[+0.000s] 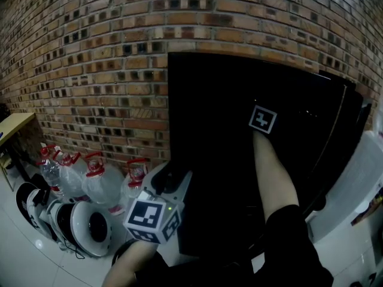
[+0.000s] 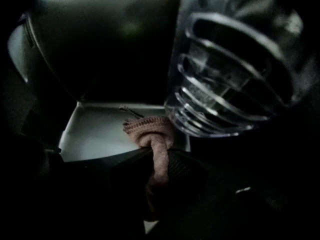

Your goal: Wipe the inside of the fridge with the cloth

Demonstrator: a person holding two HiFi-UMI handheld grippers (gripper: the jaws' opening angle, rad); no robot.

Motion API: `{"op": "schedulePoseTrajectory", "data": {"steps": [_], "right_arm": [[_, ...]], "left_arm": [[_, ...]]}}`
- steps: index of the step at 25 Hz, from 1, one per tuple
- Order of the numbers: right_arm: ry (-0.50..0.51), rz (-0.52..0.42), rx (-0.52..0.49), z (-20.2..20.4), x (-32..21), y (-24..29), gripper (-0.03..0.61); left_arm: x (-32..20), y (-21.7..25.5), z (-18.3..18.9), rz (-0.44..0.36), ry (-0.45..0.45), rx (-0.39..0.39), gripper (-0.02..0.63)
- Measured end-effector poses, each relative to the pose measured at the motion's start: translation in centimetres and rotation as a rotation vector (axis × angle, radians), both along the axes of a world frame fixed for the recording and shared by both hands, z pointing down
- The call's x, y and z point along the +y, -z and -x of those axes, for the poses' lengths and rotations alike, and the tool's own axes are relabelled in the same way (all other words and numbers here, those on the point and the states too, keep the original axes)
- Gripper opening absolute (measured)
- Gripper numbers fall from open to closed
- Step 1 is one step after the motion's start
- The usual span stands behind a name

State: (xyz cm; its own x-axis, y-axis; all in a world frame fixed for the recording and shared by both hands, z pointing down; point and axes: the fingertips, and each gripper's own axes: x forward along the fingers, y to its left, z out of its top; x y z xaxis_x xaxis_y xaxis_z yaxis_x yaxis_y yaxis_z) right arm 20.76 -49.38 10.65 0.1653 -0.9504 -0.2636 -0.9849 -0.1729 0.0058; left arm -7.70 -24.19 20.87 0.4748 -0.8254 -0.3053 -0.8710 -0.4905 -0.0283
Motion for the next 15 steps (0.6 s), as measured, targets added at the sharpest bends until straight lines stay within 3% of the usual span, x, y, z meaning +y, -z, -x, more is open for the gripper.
{"op": "schedulePoseTrajectory", "data": {"steps": [4, 8, 11, 15], "right_arm": [[0.112, -0.028, 0.0, 2.6, 1.1, -0.7, 0.079], [0.353, -0.006, 0.105, 9.3, 2.2, -2.7, 0.079], [0.511, 0.047, 0.114, 14.3, 2.1, -4.4, 0.08], [0.546, 0.053, 0.191, 18.5, 1.8, -5.7, 0.08]], "left_arm": [[-0.2, -0.2, 0.2, -0.007, -0.013, 0.021, 0.211], [-0.2, -0.2, 0.1, -0.026, -0.012, 0.024, 0.213], [-0.2, -0.2, 0.1, -0.027, -0.012, 0.021, 0.213], [-0.1, -0.4, -0.1, -0.022, -0.023, 0.009, 0.213]]}}
